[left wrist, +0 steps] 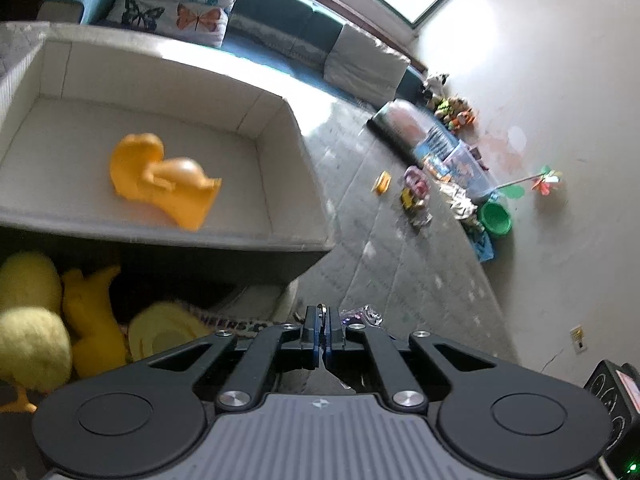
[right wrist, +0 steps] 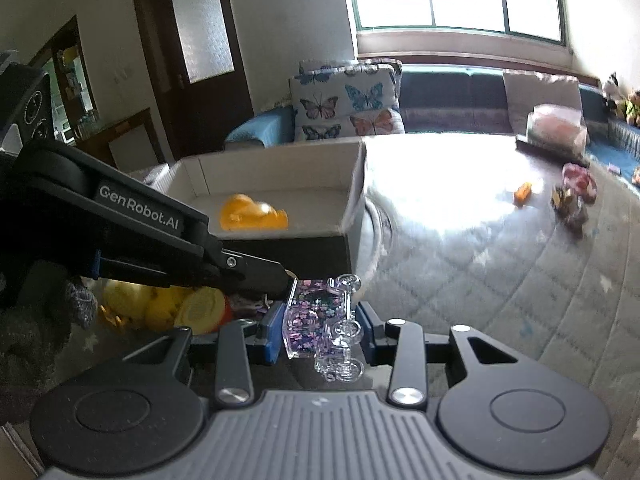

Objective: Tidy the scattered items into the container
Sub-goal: 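Lift the bead bag with the right gripper toward the box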

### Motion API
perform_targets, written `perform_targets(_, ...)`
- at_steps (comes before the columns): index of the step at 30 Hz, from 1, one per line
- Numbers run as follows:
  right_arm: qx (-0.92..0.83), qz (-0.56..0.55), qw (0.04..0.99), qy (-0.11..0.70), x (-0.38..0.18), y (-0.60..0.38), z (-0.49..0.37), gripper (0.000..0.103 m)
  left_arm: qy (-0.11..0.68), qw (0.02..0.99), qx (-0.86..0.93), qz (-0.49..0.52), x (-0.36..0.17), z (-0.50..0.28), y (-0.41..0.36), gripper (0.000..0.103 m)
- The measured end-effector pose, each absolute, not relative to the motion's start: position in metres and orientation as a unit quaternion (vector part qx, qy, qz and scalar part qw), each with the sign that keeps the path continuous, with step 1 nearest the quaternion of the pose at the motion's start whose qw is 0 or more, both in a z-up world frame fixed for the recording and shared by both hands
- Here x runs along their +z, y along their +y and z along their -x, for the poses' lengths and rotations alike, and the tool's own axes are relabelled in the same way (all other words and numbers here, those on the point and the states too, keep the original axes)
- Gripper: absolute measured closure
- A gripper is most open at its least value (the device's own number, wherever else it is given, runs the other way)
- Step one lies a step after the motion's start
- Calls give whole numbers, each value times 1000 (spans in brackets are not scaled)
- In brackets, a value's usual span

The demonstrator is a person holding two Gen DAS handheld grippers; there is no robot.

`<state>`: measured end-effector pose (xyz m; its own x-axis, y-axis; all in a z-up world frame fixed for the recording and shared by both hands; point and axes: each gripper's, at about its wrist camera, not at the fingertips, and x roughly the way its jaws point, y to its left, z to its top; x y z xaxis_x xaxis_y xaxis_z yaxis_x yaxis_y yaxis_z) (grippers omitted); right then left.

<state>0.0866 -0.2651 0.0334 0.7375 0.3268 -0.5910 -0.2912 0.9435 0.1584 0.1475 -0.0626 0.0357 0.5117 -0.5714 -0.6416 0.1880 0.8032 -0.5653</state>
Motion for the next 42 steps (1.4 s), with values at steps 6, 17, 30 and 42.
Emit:
perform_targets(6,174,-19,941,289,60,-259,-98,66,416,849,-230,232,65,-154,-52,100)
perform_targets(17,188,-16,953,239,101,-244,-132,66,366,870,-226,240,114,-182,-35,100)
perform_targets(30,192,-8,956,221,109,-227,-176,66,338,883,-212,248,122,-217,-21,100)
perform_targets(42,189,-14,941,279,64,-222,-207,66,392,867,-187,246,71,-251,-19,100)
